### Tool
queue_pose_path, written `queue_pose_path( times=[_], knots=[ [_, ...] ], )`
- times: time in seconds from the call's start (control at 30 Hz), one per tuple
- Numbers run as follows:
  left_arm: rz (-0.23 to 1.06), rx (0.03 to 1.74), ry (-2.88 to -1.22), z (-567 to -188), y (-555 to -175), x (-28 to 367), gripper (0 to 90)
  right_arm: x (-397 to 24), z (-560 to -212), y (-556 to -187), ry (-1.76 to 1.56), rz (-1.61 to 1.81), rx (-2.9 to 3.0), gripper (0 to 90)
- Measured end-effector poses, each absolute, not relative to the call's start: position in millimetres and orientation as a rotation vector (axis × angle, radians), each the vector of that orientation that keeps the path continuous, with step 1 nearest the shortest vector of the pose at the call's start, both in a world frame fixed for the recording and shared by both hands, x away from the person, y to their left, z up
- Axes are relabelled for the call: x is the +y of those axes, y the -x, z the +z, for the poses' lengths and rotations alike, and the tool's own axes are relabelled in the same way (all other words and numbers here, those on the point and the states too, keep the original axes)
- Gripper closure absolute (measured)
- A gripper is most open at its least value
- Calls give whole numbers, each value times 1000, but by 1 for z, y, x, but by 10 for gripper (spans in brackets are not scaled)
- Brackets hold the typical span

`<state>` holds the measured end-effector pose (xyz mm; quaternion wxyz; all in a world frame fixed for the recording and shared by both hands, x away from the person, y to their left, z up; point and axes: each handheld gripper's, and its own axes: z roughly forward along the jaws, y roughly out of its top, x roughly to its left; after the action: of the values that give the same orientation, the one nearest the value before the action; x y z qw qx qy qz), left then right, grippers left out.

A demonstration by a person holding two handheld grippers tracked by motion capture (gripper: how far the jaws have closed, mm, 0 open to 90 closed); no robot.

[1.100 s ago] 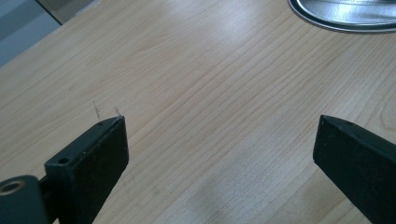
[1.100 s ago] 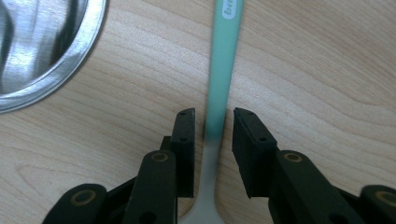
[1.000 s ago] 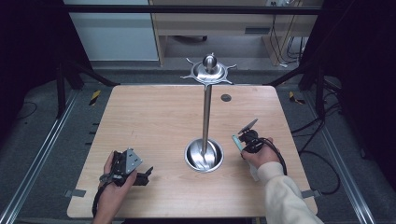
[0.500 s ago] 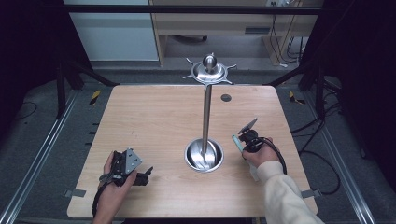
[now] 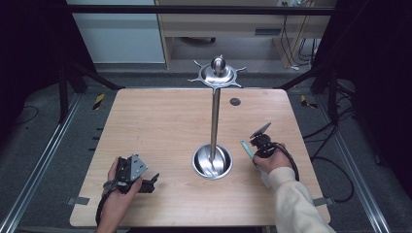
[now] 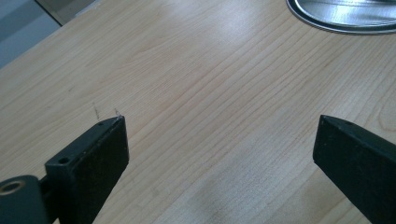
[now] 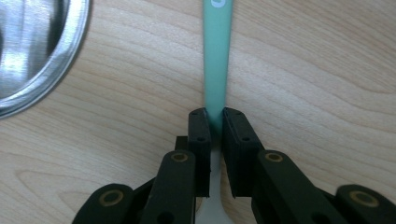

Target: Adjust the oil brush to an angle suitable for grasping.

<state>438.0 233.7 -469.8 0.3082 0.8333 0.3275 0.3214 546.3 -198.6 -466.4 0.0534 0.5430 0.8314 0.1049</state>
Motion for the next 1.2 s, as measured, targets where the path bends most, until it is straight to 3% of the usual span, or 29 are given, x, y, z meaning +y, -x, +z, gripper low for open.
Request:
queue_pose_path(
  times=[0.3, 0.97, 1.2],
  knots=[
    [841, 869, -2202, -471, -441, 234, 31, -209, -446, -543, -1612, 437, 2527, 823],
    [856, 918, -2168, -469, -441, 243, 31, -248, -335, -514, -1397, 952, 2335, 823],
    [857, 923, -2159, -468, -439, 245, 31, -259, -316, -497, -1369, 1090, 2252, 823]
  ],
)
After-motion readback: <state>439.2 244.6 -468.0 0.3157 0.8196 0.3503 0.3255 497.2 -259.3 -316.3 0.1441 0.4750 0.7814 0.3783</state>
